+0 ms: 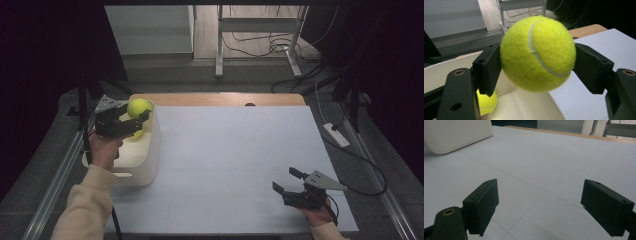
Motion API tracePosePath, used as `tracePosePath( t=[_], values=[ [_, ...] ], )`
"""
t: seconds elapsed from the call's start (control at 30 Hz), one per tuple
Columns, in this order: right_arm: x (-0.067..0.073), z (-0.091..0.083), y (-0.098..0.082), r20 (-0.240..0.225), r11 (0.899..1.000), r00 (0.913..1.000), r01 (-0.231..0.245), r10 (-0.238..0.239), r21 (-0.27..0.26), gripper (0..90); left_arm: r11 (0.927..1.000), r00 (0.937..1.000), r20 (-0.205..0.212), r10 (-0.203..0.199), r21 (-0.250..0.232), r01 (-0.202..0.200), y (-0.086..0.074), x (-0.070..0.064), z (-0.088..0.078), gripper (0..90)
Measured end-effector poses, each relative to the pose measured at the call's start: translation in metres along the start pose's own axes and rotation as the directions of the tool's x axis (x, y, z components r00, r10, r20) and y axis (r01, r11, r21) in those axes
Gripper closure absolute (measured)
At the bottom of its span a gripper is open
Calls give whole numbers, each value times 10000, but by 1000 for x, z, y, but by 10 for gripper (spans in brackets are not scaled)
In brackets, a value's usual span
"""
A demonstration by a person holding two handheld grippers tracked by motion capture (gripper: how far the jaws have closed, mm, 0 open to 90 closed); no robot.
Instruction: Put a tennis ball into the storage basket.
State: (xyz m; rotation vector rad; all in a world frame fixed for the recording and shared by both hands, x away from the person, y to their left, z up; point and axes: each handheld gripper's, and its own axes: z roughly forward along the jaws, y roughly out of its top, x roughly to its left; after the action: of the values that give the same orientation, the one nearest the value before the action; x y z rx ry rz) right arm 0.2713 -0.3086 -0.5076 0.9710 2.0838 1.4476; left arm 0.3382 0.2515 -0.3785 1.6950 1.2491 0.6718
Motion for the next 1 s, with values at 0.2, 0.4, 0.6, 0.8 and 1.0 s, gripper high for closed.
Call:
tracePosePath(
  t=[0.2, 0.4, 0.6, 0.8, 1.0],
  values=[
    [0, 0, 0, 6, 10000, 10000, 5, -5, 14, 145, 9997, 9998, -179, -76, 222, 80, -1, 7, 3, 271],
    [0, 0, 0, 19, 10000, 10000, 15, -15, 40, 145, 9984, 9993, -327, -171, 535, 188, -3, 13, 8, 271],
    [0, 0, 0, 7, 10000, 10000, 14, -14, 38, 145, 9966, 9989, -401, -252, 775, 283, -4, 17, 14, 271],
    [0, 0, 0, 32, 10000, 10000, 18, -18, 35, 145, 9938, 9985, -469, -298, 1059, 346, -5, 21, 19, 271],
    [-1, 0, 0, 15, 10000, 10000, 25, -25, 57, 145, 9886, 9983, -485, -334, 1449, 401, -6, 24, 27, 271]
  ],
)
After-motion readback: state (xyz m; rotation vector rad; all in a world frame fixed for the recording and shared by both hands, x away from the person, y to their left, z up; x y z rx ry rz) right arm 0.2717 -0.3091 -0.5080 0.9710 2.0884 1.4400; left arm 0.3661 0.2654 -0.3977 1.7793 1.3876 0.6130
